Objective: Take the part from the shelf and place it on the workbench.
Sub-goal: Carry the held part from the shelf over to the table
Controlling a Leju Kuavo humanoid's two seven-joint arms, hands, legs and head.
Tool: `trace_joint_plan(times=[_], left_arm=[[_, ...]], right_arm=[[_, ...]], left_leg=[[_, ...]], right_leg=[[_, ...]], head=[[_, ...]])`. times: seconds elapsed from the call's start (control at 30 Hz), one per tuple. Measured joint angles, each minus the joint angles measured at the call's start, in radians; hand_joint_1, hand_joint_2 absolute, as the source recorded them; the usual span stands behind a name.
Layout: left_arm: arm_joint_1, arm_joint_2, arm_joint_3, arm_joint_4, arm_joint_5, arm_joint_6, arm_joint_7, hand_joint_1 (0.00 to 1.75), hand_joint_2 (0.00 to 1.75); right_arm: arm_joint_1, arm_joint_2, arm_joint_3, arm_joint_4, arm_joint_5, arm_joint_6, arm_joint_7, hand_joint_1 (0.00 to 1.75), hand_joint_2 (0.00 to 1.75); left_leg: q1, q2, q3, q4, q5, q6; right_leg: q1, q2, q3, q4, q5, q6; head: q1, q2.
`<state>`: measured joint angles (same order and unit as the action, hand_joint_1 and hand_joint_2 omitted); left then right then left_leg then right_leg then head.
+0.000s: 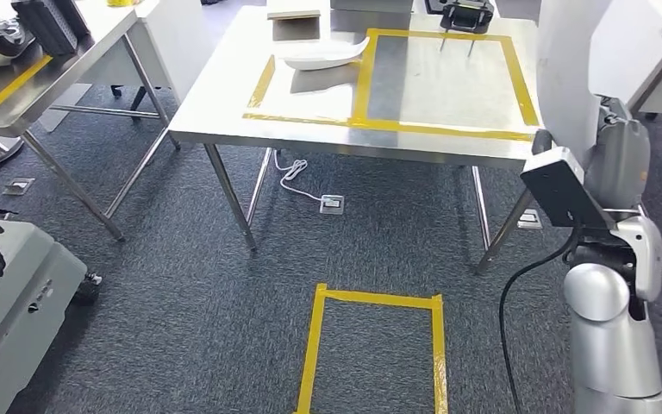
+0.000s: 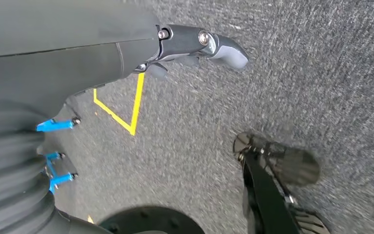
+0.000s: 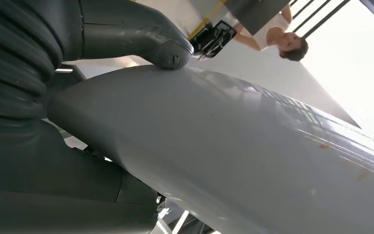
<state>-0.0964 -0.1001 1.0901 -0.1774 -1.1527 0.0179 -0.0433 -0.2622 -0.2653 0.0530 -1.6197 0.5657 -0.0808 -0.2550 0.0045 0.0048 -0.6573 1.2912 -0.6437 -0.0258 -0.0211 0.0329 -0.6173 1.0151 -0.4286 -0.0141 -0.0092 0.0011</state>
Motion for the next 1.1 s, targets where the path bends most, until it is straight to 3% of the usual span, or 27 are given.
trace_joint_plan(times=[0.03,0.07,0.13,0.2,0.23,0.3,0.37,0.43,0.5,0.53,0.57,0.67,0.73,0.8,0.9,1.0,1.03,1.1], left_arm=[[0.001,0.000,0.000,0.000,0.000,0.000,0.001,0.00,1.75],[0.002,0.000,0.000,0.000,0.001,0.000,0.001,0.00,1.75],[0.001,0.000,0.000,0.000,0.002,0.000,0.002,0.00,1.75],[0.000,0.000,0.000,0.000,0.005,0.000,0.004,0.00,1.75],[0.000,0.000,0.000,0.000,0.007,0.000,0.006,0.00,1.75],[-0.003,-0.001,0.000,0.000,0.009,0.000,0.011,0.00,1.75],[-0.005,-0.002,0.001,0.000,0.009,0.000,0.013,0.00,1.75],[-0.005,-0.001,0.001,0.000,0.009,0.000,0.015,0.00,1.75],[-0.002,-0.001,0.001,0.000,0.009,0.000,0.015,0.00,1.75],[-0.001,-0.002,0.001,0.000,0.009,0.000,0.015,0.00,1.75],[-0.002,-0.002,0.001,0.000,0.008,0.000,0.015,0.00,1.75],[-0.006,-0.004,0.001,0.000,0.007,0.000,0.015,0.00,1.75],[-0.008,-0.004,0.001,0.000,0.007,0.000,0.015,0.00,1.75],[-0.009,-0.003,0.001,0.000,0.007,0.000,0.014,0.00,1.75],[-0.010,-0.002,0.001,0.000,0.007,0.000,0.012,0.00,1.75],[-0.010,-0.003,0.001,0.000,0.006,0.000,0.011,0.00,1.75],[-0.010,-0.003,0.001,0.000,0.006,0.000,0.011,0.00,1.75],[-0.011,-0.003,0.001,0.000,0.006,0.000,0.011,0.00,1.75]], right_arm=[[0.001,0.001,0.000,0.002,0.000,0.000,0.000,1.75,1.75],[0.001,0.001,0.000,0.004,0.000,0.000,0.000,1.75,1.75],[0.000,0.003,0.000,0.005,0.000,0.000,0.000,1.75,1.75],[-0.002,0.004,0.000,0.005,0.002,-0.002,0.000,1.75,1.75],[-0.003,0.004,0.000,0.005,0.004,-0.003,-0.001,1.75,1.75],[-0.003,0.005,0.000,0.005,0.009,-0.007,-0.001,1.75,1.75],[-0.006,0.005,0.000,0.006,0.016,-0.017,-0.005,1.75,1.75],[-0.011,0.006,0.000,0.010,0.023,-0.029,-0.010,1.75,1.75],[-0.012,0.007,0.000,0.015,0.026,-0.035,-0.014,1.75,1.75],[-0.012,0.007,0.000,0.017,0.027,-0.037,-0.015,1.75,1.75],[-0.011,0.007,0.000,0.019,0.029,-0.037,-0.015,1.75,1.75],[-0.012,0.007,0.000,0.020,0.033,-0.041,-0.016,1.75,1.75],[-0.012,0.008,0.000,0.020,0.033,-0.043,-0.016,1.75,1.75],[-0.011,0.008,0.000,0.020,0.035,-0.044,-0.016,1.75,1.75],[-0.011,0.008,0.000,0.020,0.036,-0.045,-0.018,1.75,1.75],[-0.007,0.008,0.000,0.016,0.038,-0.047,-0.019,1.75,1.75],[-0.005,0.008,0.000,0.015,0.039,-0.048,-0.019,1.75,1.75],[-0.001,0.008,0.000,0.016,0.041,-0.051,-0.018,1.75,1.75]], left_leg=[[0.001,-0.002,-0.005,0.008,0.009,0.000],[0.001,-0.005,0.009,-0.023,0.036,0.001],[0.005,-0.043,0.074,-0.158,0.102,0.005],[0.006,-0.081,0.117,-0.254,0.129,0.010],[0.004,-0.086,0.121,-0.265,0.127,0.014],[0.001,-0.062,0.124,-0.270,0.135,0.027],[0.003,-0.040,0.126,-0.277,0.145,0.041],[0.003,-0.021,0.120,-0.278,0.151,0.049],[0.001,-0.004,0.113,-0.274,0.151,0.050],[0.000,0.004,0.110,-0.272,0.151,0.050],[0.000,0.010,0.108,-0.269,0.151,0.050],[-0.002,0.022,0.106,-0.262,0.145,0.044],[-0.007,0.026,0.103,-0.259,0.140,0.038],[-0.011,0.027,0.100,-0.259,0.134,0.050],[-0.016,0.026,0.103,-0.269,0.137,0.064],[-0.007,0.027,0.150,-0.345,0.176,0.071],[-0.001,0.028,0.167,-0.369,0.189,0.069],[0.006,0.030,0.176,-0.383,0.196,0.060]], right_leg=[[0.000,0.013,-0.002,0.000,0.002,0.002],[-0.001,0.027,-0.003,0.001,0.004,0.004],[-0.002,0.052,-0.004,0.002,0.008,0.011],[-0.002,0.075,-0.010,0.004,0.013,0.022],[-0.003,0.086,-0.013,0.002,0.017,0.030],[-0.006,0.102,-0.019,-0.004,0.026,0.046],[-0.004,0.061,-0.035,0.022,0.009,0.054],[0.000,-0.004,-0.083,0.129,-0.053,0.058],[0.000,-0.025,-0.139,0.261,-0.110,0.063],[0.000,-0.027,-0.148,0.287,-0.115,0.063],[0.000,-0.027,-0.134,0.271,-0.101,0.063],[0.003,-0.036,-0.019,0.075,-0.033,0.052],[0.007,-0.039,0.014,0.011,-0.023,0.041],[0.005,-0.036,0.016,0.008,-0.020,0.037],[-0.001,-0.036,0.018,-0.002,-0.015,0.042],[0.005,-0.036,0.025,-0.009,-0.016,0.043],[0.006,-0.034,0.013,0.019,-0.033,0.045],[-0.001,-0.031,-0.047,0.136,-0.086,0.054]], head=[[0.000,0.000],[0.000,0.000],[0.000,0.000],[0.000,0.000],[0.000,0.000],[0.000,0.000],[0.003,0.000],[0.005,0.000],[0.006,0.000],[0.006,0.000],[0.006,0.000],[0.006,0.000],[0.005,0.000],[0.005,0.000],[0.005,0.000],[0.005,0.000],[0.005,0.000],[0.005,0.000]])
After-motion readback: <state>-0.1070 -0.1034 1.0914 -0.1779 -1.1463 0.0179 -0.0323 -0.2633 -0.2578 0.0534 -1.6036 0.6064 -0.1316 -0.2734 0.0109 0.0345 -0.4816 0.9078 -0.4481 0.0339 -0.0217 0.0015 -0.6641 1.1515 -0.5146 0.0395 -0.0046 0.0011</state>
